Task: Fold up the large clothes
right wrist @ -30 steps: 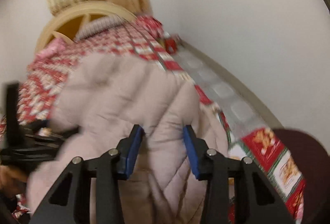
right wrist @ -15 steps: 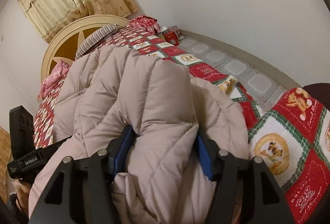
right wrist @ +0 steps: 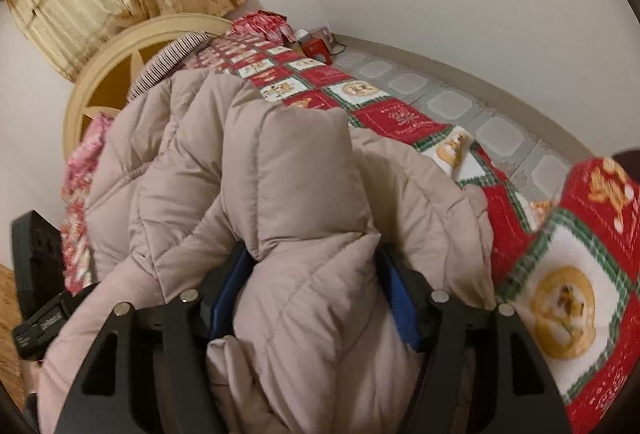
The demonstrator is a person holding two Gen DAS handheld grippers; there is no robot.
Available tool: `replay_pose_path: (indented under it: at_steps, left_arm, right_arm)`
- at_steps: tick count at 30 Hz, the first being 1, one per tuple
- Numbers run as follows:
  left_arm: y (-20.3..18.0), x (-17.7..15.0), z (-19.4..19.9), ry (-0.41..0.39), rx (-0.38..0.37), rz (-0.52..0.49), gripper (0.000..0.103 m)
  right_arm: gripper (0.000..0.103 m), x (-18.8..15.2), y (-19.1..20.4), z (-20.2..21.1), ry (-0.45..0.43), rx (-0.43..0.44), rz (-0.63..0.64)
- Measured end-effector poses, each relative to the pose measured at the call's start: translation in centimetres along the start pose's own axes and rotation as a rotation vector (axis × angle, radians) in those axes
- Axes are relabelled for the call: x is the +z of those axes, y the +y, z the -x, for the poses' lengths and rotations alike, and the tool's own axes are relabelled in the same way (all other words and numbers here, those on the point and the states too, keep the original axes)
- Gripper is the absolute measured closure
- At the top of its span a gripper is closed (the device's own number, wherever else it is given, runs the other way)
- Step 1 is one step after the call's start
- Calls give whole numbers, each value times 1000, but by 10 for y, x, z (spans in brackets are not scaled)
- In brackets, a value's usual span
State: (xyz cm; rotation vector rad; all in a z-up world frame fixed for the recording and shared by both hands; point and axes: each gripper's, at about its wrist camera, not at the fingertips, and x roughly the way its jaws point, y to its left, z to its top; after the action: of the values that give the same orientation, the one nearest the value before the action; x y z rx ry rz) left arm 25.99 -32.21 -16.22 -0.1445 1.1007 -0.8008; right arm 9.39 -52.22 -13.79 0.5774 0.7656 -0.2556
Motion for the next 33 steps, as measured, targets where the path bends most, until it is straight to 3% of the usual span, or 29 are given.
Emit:
replay_pose_path:
  at_steps: [5,9,14,20,23,26,28,31,32,33]
  left_arm:
    - [-12,-1,11,-6,62,-50,1]
    - [-30,-10,32,-29,114,-176,1]
    - [-41,-19,34,-6,71,-223,1]
    - [-42,-22,45,3,68,-240,1]
    - [-48,-22,62,-17,105,-201,1]
    - [-70,-31,89,-96,102,-227,1]
    - [-83,-40,101,-129,33,-217,1]
    - [-108,-60,97,-112,-66,-246,1]
    - [-114,-65,92,-104,-57,-274,1]
    - [-122,-75,80,-104,2,-338,1]
  right_arm:
    - [36,-1,1,0,-8,-11,-3]
    - [37,-11,2,17,18,-32,43]
    - [37,-31,0,43,30,-112,110]
    - [37,-63,0,61,-73,-165,108]
    - [35,-67,-4,64,-114,-148,89]
    - [33,-66,-10,65,-122,-127,63]
    - [33,-66,-11,67,-129,-121,50]
    - [32,-69,-14,69,-137,-111,39]
    - [32,-70,-15,70,-138,-111,39]
    - [32,-71,-16,70,-138,-110,39]
